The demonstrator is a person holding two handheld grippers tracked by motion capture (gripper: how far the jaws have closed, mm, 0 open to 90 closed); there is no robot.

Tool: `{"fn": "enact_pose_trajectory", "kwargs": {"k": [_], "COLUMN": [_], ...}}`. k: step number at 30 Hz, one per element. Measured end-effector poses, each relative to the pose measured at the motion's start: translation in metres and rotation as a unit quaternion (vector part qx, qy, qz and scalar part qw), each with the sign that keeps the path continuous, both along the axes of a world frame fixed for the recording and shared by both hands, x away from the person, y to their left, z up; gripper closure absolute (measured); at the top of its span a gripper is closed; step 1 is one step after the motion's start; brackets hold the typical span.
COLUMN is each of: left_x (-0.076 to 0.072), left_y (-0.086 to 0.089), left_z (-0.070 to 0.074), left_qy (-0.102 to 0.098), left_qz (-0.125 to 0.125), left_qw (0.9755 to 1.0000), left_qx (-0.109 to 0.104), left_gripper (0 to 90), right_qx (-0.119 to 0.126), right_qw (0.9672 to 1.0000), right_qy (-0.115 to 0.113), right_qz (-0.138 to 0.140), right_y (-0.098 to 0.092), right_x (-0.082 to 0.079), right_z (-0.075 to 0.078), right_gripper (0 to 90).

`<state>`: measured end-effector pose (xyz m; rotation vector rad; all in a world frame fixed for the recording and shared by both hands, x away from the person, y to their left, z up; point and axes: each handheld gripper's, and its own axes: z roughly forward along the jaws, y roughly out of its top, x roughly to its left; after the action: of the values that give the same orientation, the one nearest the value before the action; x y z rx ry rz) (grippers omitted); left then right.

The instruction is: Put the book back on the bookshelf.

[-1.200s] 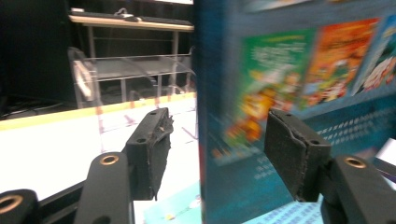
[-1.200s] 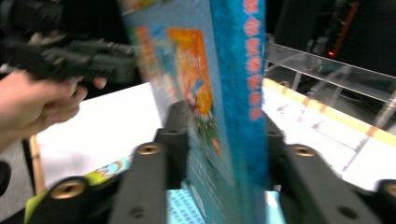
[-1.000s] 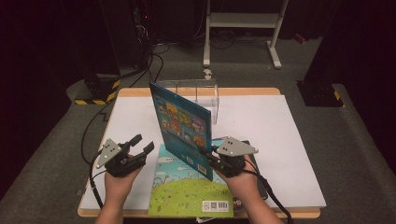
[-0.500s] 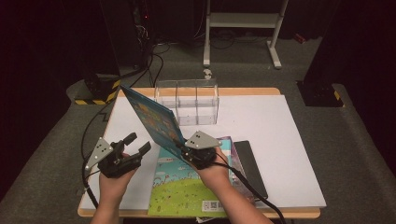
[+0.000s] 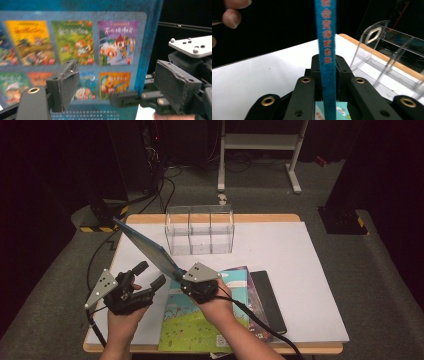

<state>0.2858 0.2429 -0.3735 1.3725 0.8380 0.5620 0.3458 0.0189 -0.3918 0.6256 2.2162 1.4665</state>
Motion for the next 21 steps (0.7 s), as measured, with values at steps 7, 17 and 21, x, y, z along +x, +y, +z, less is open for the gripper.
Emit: {"fn": "enact_pose_trajectory", "kwargs": {"k": [7, 17, 21], "left_x": [-0.003, -0.007, -0.006], "left_y": [-0.002, -0.005, -0.004], "left_z": [0.003, 0.006, 0.006], "left_qy": [0.009, 0.007, 0.012], "left_qz": [0.002, 0.042, 0.056], "left_qw": [0.9999, 0.9990, 0.9982], "left_qx": [-0.014, 0.012, 0.021], "left_gripper": [16.8, 15.1, 15.5], "right_qx": [-0.006, -0.020, -0.015], "right_qw": [0.9999, 0.9994, 0.9990], "right_qy": [-0.007, -0.003, 0.008], "right_qz": [0.008, 0.029, 0.043], "right_y": [0.011, 0.030, 0.032], "right_x": [-0.012, -0.025, -0.026], "right_z": [-0.003, -0.005, -0.006], "right_gripper": [76.0, 69.3, 64.8]}}
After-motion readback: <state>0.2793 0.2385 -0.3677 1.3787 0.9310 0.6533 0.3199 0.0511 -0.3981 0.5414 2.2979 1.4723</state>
